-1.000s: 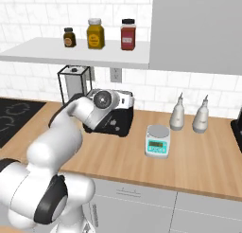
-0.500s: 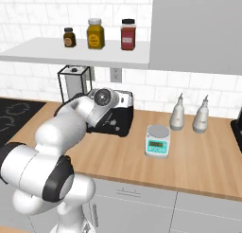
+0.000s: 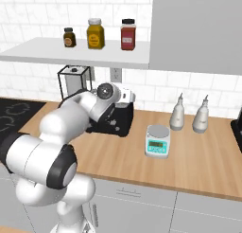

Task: Start the toaster. Once the lever pops up, take the bread to the plate on the dining counter.

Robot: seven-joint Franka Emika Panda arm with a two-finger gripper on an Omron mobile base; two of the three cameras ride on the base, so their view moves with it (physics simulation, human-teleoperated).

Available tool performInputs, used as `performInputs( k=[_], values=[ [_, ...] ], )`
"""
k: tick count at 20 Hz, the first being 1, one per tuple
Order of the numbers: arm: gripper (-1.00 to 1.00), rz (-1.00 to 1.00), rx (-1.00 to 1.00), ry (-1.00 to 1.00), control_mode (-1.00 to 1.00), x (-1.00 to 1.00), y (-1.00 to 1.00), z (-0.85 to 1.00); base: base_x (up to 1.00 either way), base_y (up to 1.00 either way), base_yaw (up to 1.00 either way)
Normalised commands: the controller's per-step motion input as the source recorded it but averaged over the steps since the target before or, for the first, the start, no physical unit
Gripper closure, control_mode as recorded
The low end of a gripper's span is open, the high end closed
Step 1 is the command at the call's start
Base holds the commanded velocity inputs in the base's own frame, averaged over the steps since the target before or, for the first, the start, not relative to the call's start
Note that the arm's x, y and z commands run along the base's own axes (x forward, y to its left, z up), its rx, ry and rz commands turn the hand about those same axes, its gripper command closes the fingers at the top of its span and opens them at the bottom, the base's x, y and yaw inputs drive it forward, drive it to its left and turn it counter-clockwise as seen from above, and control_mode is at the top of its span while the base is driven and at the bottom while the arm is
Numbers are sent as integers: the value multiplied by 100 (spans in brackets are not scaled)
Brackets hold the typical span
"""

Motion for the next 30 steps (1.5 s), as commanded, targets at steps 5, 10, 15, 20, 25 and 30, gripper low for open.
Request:
performInputs(
  k=[5, 10, 15, 20, 25, 30],
  values=[
    [-100, 0, 0, 3, -100, 31, -7, -3, 0, 0, 0],
    [-100, 0, 0, 1, -100, 11, -3, -22, 0, 0, 0],
    [-100, 0, 0, 0, -100, 0, -8, -29, 0, 0, 0],
    [-100, 0, 0, 0, -100, 0, -1, -18, 0, 0, 0],
    [-100, 0, 0, 0, -100, 10, 3, -5, 0, 0, 0],
    [-100, 0, 0, 1, -100, 14, 1, 0, 0, 0, 0]
  ],
)
